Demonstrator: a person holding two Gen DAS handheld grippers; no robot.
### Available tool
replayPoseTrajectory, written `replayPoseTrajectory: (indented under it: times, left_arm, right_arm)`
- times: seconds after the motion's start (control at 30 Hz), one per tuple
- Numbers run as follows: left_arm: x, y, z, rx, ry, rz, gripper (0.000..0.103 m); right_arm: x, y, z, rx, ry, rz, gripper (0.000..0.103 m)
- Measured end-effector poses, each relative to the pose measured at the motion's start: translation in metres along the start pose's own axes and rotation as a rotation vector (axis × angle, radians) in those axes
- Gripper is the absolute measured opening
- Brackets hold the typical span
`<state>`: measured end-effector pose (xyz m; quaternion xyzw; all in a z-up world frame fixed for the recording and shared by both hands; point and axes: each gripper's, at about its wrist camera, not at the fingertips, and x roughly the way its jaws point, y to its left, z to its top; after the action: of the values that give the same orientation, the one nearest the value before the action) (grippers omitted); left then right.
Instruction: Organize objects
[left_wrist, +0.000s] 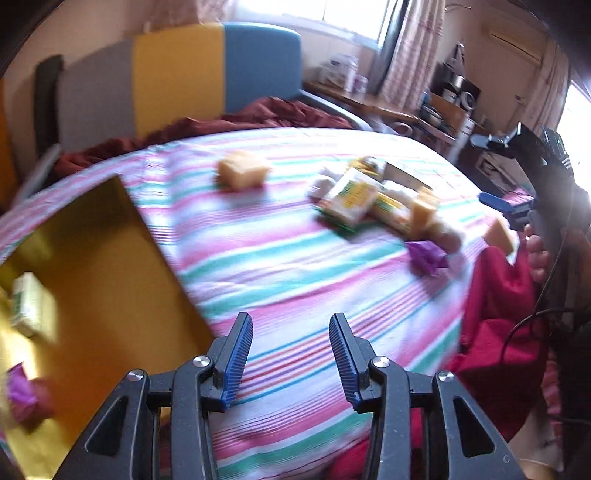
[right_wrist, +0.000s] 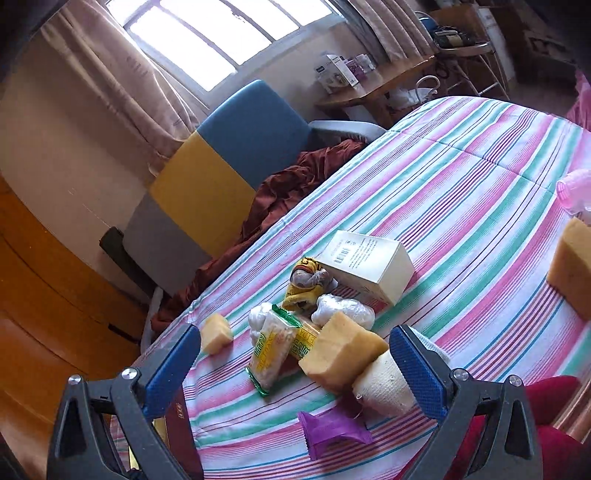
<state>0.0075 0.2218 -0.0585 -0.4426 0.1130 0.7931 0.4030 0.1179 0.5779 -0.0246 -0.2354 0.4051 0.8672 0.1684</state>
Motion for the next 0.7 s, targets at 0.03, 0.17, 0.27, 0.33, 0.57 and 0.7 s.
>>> replayPoseTrajectory:
  times: [0.03, 0.17, 0.27, 0.33, 0.57, 0.7]
  left_arm:
    - [0.007, -0.006, 0.003, -0.003, 0.016, -0.031, 0.044]
    - [0.030, -0.040, 0.015, 0.041, 0.039, -0.090, 0.044]
    - [0.037, -0.077, 0.021, 0.189, 0.008, -0.108, 0.044]
    - [0.045, -0.098, 0.025, 0.269, 0.012, -0.116, 0.044]
    - [0.073, -0.131, 0.043, 0.370, 0.051, -0.155, 0.058]
    - [0.096, -0.148, 0.052, 0.437, 0.066, -0.159, 0.058]
  right_arm:
    - [-0.001, -0.001, 0.000, 0.000, 0.002, 0.013, 0.103]
    - [0.001, -0.006, 0.000, 0.021, 0.010, 0.037, 0.103]
    - [0.002, -0.016, 0.001, 0.070, 0.025, 0.056, 0.103]
    - [0.003, -0.022, 0.001, 0.101, 0.033, 0.076, 0.103]
    - [0.002, -0.031, 0.000, 0.146, 0.030, 0.109, 0.103]
    - [0.006, -0.035, 0.001, 0.174, 0.051, 0.102, 0.103]
